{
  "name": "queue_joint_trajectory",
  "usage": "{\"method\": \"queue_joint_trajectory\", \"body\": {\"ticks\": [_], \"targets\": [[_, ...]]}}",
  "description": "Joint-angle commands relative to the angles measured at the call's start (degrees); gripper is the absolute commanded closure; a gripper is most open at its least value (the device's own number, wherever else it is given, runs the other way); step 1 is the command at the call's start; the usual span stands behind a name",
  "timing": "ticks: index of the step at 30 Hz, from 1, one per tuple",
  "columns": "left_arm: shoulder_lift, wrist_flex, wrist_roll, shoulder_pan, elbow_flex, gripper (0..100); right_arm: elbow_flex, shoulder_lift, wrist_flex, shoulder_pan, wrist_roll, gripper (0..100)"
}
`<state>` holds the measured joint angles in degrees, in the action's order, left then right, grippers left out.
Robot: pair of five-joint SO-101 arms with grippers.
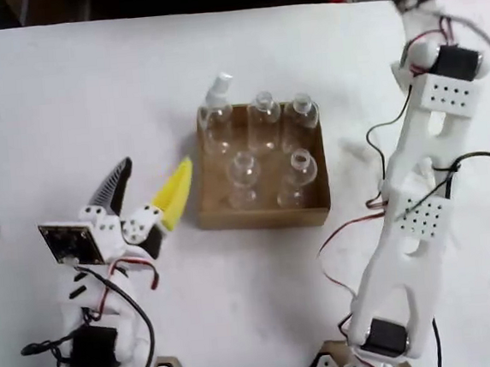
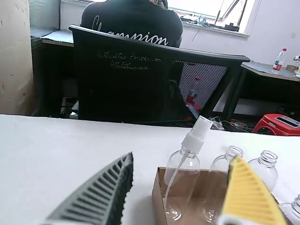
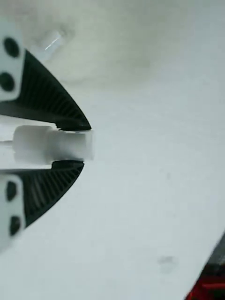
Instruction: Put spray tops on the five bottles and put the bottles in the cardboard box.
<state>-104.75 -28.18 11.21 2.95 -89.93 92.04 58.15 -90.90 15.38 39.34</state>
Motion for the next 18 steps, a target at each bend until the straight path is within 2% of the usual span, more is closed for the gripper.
{"method": "queue_joint_trajectory", "body": {"ticks": [1, 10, 18], "targets": [[-0.48, 0.26, -0.79, 1.36, 0.35, 70, 3.34, -15.78, -3.30, -3.03, -9.23, 98.3], [-0.48, 0.26, -0.79, 1.36, 0.35, 70, 2.73, -35.03, -7.96, -9.54, -11.34, 98.3], [-0.48, 0.26, -0.79, 1.36, 0.35, 70, 2.73, -47.69, -8.22, -10.15, -11.43, 98.3]]}}
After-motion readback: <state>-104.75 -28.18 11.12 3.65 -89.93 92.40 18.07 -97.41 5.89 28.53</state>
